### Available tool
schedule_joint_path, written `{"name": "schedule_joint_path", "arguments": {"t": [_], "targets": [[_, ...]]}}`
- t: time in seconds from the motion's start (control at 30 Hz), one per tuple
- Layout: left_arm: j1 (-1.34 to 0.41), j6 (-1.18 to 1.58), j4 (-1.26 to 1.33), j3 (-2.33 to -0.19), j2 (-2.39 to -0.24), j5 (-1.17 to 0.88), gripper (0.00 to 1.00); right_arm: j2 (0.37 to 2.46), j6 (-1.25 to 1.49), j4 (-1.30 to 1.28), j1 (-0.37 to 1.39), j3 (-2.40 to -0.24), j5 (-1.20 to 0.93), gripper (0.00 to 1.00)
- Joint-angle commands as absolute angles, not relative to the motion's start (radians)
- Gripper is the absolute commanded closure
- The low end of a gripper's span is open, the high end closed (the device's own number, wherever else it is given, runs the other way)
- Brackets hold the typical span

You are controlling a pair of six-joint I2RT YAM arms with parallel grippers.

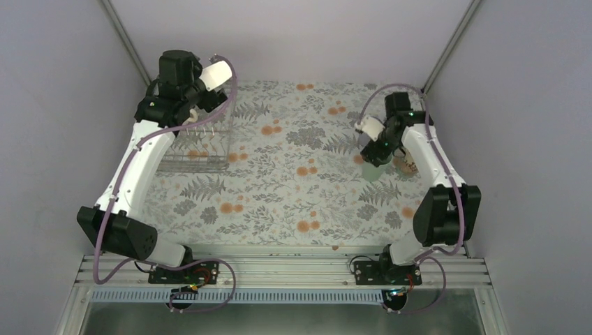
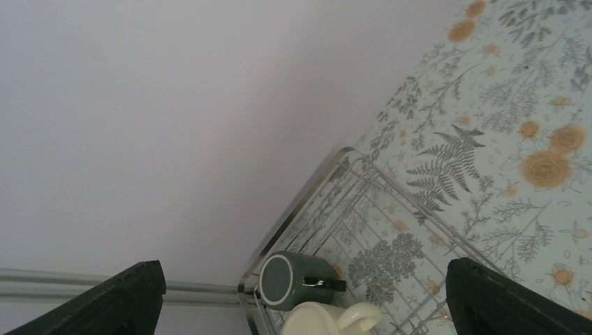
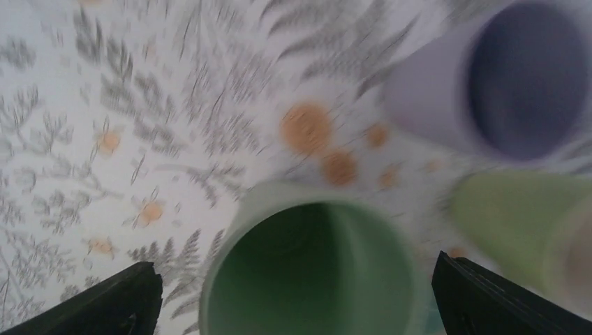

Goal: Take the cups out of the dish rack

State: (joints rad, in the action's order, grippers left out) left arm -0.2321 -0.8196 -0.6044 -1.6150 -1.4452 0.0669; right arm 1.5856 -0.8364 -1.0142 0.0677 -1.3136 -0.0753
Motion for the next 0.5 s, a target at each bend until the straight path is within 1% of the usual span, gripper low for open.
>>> {"name": "schedule_joint_path", "arguments": {"t": [0.0,0.13,0.27,0.37,0.47], "targets": [[-0.197,-0.775,-0.535,-1.635,-1.470,0.092,0.00,1.506,-0.796,-1.062,0.096,-1.494,-0.124,0.00],[-0.148,-0.715,-0.518,-1.666,-1.527,0.111,0.00,1.508,-0.710,-1.054,0.130,-1.638,-0.167,0.00],[-0.111,-0.682,-0.540,-1.717,-1.608,0.126,0.00,1.532,-0.588,-0.953,0.182,-1.729,-0.140,0.00],[-0.083,-0.674,-0.592,-1.762,-1.672,0.124,0.00,1.559,-0.521,-0.876,0.213,-1.781,-0.134,0.00],[-0.064,-0.714,-0.696,-1.811,-1.725,0.048,0.00,1.612,-0.519,-0.869,0.253,-1.835,-0.174,0.00]]}}
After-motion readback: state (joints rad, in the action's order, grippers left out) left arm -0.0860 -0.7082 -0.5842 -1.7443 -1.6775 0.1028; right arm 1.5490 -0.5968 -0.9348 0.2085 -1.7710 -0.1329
